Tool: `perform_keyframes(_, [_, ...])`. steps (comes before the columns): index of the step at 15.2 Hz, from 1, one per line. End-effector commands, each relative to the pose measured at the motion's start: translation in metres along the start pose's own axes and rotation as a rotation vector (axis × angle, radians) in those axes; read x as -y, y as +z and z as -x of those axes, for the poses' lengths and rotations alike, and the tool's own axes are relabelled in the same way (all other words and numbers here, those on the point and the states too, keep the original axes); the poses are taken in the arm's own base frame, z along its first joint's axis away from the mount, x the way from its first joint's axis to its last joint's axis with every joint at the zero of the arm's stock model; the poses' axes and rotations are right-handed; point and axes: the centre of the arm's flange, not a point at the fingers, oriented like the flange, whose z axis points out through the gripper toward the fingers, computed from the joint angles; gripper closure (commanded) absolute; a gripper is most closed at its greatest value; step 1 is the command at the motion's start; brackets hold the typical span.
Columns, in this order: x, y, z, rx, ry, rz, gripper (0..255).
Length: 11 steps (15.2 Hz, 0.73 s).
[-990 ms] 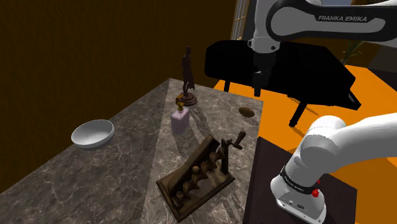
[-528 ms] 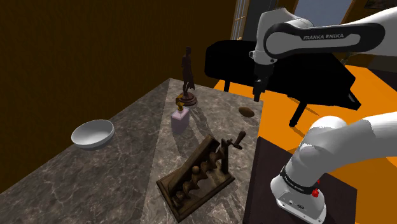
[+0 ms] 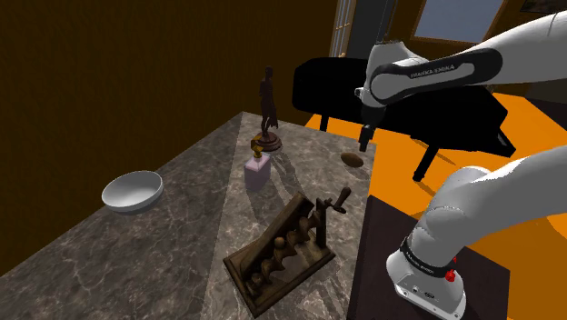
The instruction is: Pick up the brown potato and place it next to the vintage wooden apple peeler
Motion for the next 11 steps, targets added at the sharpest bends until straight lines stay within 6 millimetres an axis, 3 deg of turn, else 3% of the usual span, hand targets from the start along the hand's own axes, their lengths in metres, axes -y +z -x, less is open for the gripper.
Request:
perform_keyframes(1, [-0.021, 0.019, -0.004, -0.016, -0.012, 0.002, 0])
perform_keyframes(11, [-0.111, 0.109, -0.031, -0.081, -0.063, 0.002, 0])
